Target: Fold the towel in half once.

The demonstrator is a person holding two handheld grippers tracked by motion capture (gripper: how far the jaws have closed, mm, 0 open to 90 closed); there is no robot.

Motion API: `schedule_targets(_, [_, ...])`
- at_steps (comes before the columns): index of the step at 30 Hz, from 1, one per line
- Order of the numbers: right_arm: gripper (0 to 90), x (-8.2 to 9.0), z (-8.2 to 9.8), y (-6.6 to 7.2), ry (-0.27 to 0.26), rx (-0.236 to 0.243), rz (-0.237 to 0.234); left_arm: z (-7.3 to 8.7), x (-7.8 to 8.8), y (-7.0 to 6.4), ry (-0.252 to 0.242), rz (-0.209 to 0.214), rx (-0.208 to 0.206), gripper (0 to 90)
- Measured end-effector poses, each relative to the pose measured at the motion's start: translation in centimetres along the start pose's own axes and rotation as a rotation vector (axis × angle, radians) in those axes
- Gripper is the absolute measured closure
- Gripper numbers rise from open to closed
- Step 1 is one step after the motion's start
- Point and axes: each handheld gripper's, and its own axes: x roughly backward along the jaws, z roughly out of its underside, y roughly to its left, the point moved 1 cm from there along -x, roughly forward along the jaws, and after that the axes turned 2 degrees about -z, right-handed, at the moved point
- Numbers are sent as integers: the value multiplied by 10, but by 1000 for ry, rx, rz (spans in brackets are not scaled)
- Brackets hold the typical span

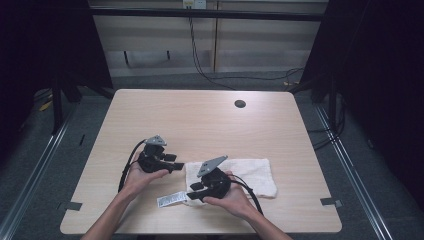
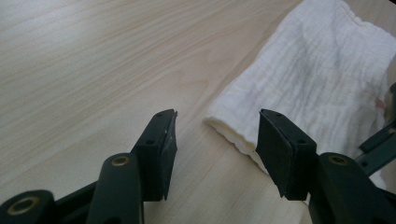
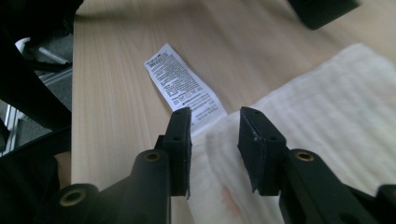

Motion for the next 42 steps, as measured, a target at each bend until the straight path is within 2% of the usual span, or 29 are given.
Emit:
schedule_targets(2, [605,-4,1,1,-2,0,-1,0,0,0,-2,-2,-3,471])
schedule_targets(4, [582,-6,0,4,-13,44,-13,0,2,-2,7,-17,-3,452])
schedule_targets(7, [558,-5,0,3,-24,39,-13,0,3,-4,7,-15,-10,439])
schedule_targets(10, [527,-12,6,5,18,54,-3,0,2,-4,8,-18,-9,435])
schedule_targets(14, [515,-13,9,9,21,88,-3,1,1,-1,14,-14,5,431])
schedule_targets(17, [530,-13,10,13,29,129,15,2,1,0,15,-15,13,428])
schedule_targets(19, [536,-13,11,13,31,138,20,1,1,1,14,-15,12,427])
schedule_targets(21, [624,-14,11,17,30,177,75,1,0,1,6,-20,18,427])
schedule_targets(22, [672,-13,11,16,36,181,86,0,-2,2,10,-26,15,427])
schedule_targets(23, [672,-13,11,16,36,181,86,-1,-4,2,14,-41,16,427])
schedule_targets(24, [733,-13,11,12,23,176,88,-5,-11,2,33,-36,3,427])
schedule_targets(25, [754,-12,12,11,20,164,82,-7,-13,2,28,-33,8,427])
schedule_targets(30, [815,-12,13,8,1,130,92,-14,-21,4,20,-5,17,437])
schedule_targets(31, [815,-12,13,8,1,130,92,-14,-23,4,29,11,16,437])
schedule_targets(32, [820,-11,13,6,-6,109,77,-11,-28,2,25,20,14,452])
schedule_targets(33, [820,-11,13,6,-6,109,77,-11,-28,2,25,20,14,468])
schedule_targets(34, [820,-11,13,6,-5,100,77,-8,-33,0,50,25,-1,470])
schedule_targets(36, [820,-11,13,6,0,97,78,-8,-34,-1,67,17,-9,476])
schedule_targets(39, [820,-11,14,7,-2,90,77,-8,-32,1,46,18,-2,516])
schedule_targets(41, [820,-11,14,6,-5,93,76,-8,-33,1,53,18,-9,524])
schedule_targets(42, [820,-11,14,6,-13,70,67,-7,-33,0,58,22,-12,543])
